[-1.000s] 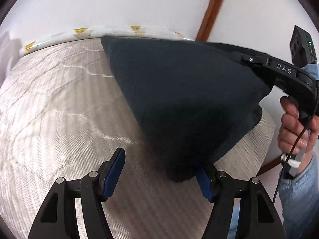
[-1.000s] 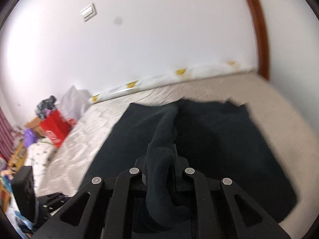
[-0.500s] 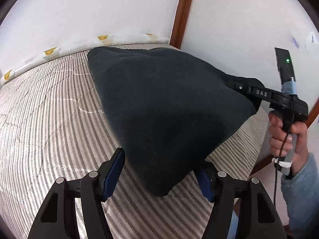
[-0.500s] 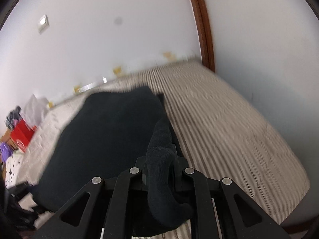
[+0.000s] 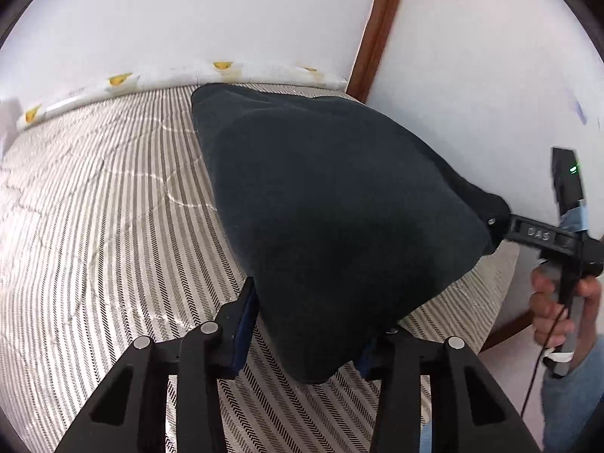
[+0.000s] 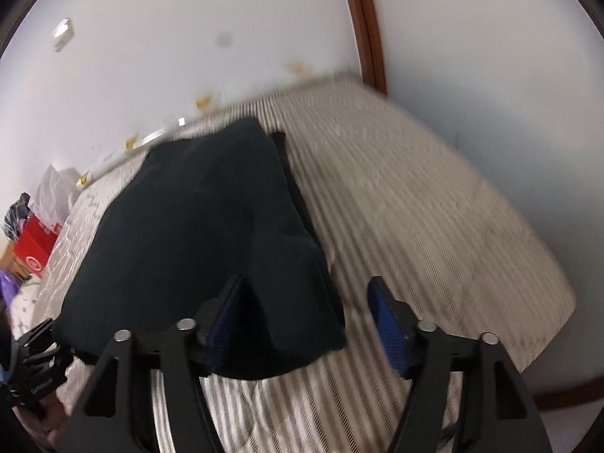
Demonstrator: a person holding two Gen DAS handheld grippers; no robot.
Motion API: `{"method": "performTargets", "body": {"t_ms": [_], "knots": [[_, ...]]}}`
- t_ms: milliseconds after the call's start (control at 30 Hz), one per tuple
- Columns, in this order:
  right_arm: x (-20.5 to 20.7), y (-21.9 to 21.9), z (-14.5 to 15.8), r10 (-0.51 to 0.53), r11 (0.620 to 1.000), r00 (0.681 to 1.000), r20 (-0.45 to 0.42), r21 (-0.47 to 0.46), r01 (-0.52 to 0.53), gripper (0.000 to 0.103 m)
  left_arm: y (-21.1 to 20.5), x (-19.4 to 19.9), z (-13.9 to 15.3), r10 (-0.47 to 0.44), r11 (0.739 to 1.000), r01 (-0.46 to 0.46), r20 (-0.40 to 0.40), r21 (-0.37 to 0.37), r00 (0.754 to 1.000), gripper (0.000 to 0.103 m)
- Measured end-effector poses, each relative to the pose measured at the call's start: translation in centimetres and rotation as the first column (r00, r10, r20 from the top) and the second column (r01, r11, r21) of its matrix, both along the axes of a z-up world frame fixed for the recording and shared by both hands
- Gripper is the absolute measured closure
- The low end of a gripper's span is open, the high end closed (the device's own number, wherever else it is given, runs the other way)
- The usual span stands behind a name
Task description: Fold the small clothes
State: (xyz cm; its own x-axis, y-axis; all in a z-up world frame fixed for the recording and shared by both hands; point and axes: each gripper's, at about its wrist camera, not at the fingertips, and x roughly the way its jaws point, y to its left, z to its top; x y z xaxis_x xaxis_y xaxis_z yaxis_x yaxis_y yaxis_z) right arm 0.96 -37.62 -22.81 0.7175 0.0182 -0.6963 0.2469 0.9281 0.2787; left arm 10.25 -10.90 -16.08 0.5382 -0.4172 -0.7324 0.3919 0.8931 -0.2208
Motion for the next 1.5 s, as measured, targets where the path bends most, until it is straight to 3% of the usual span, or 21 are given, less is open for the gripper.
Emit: {"method": "performTargets", "body": {"t_ms": [167,200,233,267,300,400,567,767,900,1067,1267,1400,1500], "knots": [[1.6,0.3,-0.8,-0.008,0.999,1.0,0.008,0.041,0.008,0.035,1.1,-0.1,0.3,0.005,0.999,-0.005,0.004,-0.04,1.0,0.071],[1.9,0.8,-0.7,0.031,0.998,0.999,0.03,0.047,-0.032,0.054,1.4,0.0,0.2,0.006,0.998,-0.006,0.001,-0.056,1.0,0.072],[1.9,1.1,-0.6,0.061,0.997,0.997,0.045,0.052,-0.064,0.067,1.8,0.1,0.2,0.014,0.998,-0.014,0.0,-0.068,1.0,0.074],[2.1,1.9,-0.1,0.075,0.997,0.995,0.059,0.011,-0.076,0.079,2.2,0.4,0.2,0.018,0.997,-0.018,-0.002,-0.074,1.0,0.074],[2.6,2.8,0.4,0.085,0.996,0.995,0.055,-0.042,-0.083,0.081,2.4,0.8,0.2,0.02,0.997,-0.021,-0.004,-0.079,1.0,0.076],[3.8,4.5,1.0,0.102,0.991,0.994,0.047,-0.093,-0.097,0.083,4.4,1.5,0.5,0.055,0.994,-0.054,0.005,-0.097,0.998,0.079],[6.8,7.9,1.7,0.154,0.985,0.986,0.065,-0.087,-0.148,0.084,8.8,3.4,0.7,0.15,0.98,-0.149,0.0,-0.133,0.989,0.081],[11.0,12.9,2.6,0.235,0.971,0.968,0.083,-0.073,-0.23,0.084,14.3,4.8,1.4,0.265,0.961,-0.26,0.038,-0.092,0.964,0.082],[13.5,16.4,3.4,0.303,0.951,0.948,0.101,-0.086,-0.295,0.084,17.4,4.5,0.7,0.329,0.943,-0.327,0.023,-0.068,0.944,0.082],[13.7,18.3,3.8,0.344,0.937,0.933,0.109,-0.107,-0.333,0.084,17.9,4.0,-0.3,0.322,0.946,-0.322,-0.002,-0.019,0.947,0.082],[10.7,16.6,3.3,0.382,0.922,0.913,0.142,-0.122,-0.367,0.084,16.3,3.4,-0.1,0.291,0.954,-0.292,0.021,0.064,0.957,0.082],[10.5,15.8,2.4,0.376,0.926,0.917,0.136,-0.09,-0.367,0.083,15.4,3.6,-0.1,0.282,0.952,-0.282,0.023,0.116,0.959,0.081],[10.7,16.0,3.3,0.363,0.929,0.926,0.105,-0.111,-0.352,0.078,15.9,3.5,0.2,0.281,0.955,-0.279,-0.005,0.103,0.96,0.08]]}}
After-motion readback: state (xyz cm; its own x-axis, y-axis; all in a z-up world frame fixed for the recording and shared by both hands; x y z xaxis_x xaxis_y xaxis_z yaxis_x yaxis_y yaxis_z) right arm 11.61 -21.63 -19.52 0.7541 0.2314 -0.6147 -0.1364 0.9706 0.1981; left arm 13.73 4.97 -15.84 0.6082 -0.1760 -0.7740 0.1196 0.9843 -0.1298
